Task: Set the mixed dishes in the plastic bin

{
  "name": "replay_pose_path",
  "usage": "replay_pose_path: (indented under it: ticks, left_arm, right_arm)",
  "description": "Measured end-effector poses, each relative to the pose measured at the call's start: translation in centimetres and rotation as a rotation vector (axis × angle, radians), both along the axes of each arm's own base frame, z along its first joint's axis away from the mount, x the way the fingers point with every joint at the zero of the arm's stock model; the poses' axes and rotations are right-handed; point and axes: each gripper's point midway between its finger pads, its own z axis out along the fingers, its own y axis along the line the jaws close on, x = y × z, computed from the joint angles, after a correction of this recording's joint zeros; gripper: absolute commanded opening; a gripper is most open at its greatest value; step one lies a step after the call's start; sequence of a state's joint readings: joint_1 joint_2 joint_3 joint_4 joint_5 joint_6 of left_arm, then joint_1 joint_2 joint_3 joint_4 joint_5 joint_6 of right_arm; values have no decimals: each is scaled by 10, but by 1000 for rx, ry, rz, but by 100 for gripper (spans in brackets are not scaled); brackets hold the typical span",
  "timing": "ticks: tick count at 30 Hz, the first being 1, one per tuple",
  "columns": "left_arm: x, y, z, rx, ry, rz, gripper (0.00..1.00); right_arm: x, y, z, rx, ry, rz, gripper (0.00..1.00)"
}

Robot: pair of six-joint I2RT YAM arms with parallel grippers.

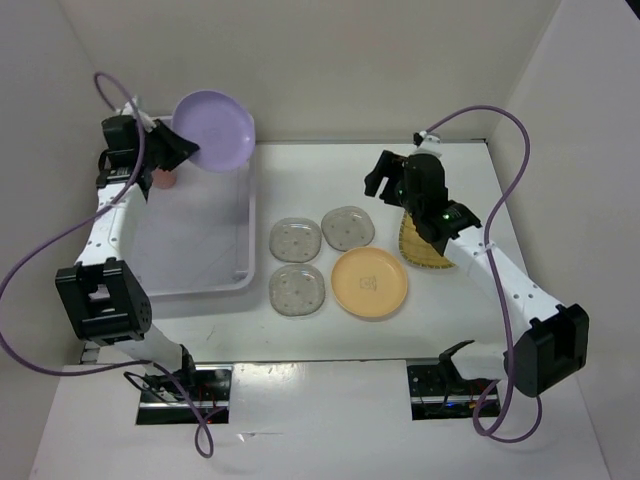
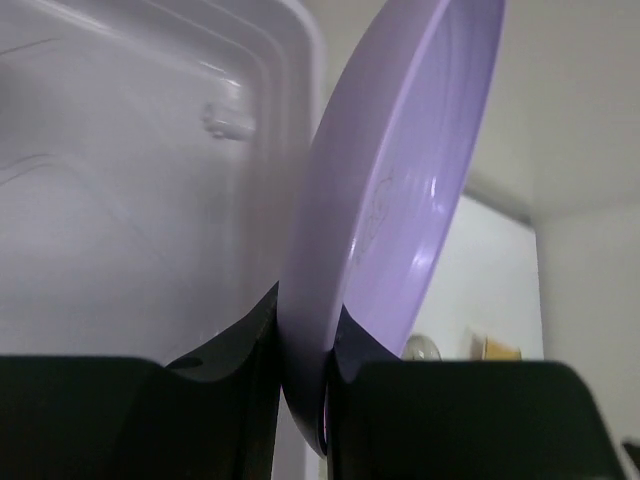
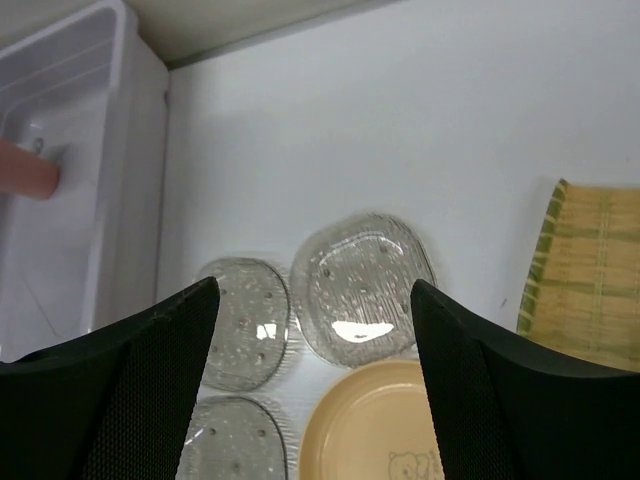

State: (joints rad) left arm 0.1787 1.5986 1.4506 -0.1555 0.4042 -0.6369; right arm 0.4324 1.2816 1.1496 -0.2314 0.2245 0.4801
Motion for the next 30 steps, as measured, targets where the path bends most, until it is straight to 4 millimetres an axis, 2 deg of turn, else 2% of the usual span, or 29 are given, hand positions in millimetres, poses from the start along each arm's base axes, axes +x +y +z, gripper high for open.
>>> replay_pose_path:
  ticks: [2,3,7,9,11,15,19,23,30]
  left_arm:
    - [1,27,-12,-34,19,103,0]
    - [2,33,-21,-53,32,140,0]
    - [1,33,-63,-132,121,219,0]
    - [0,34,-82,-160,158,266,0]
    - [-2,34,-96,-187,188,315,0]
    - [-7,46,-122,-218,226,433,0]
    - [-3,53,-136,-253,242,501,0]
    - [7,55,-157,-298,276,532,0]
    - [16,51,-212,-368,400,584,1]
  right_arm:
    - [-3,-3,-13,-2,28,-14,82]
    - [-6,-4,-22,-2,49,-19,82]
    - [-25,-14,-57,-8,148,-57,82]
    - [-35,-19,-67,-1,183,-76,82]
    - [-45,-24,-70,17,197,-95,82]
    - [-61,-32,-62,73,189,-133,82]
    - [-68,-36,-61,122,206,-180,83]
    - [-75,-39,-73,165,266,-236,83]
    - [-86,-39,-106,228,389,-311,84]
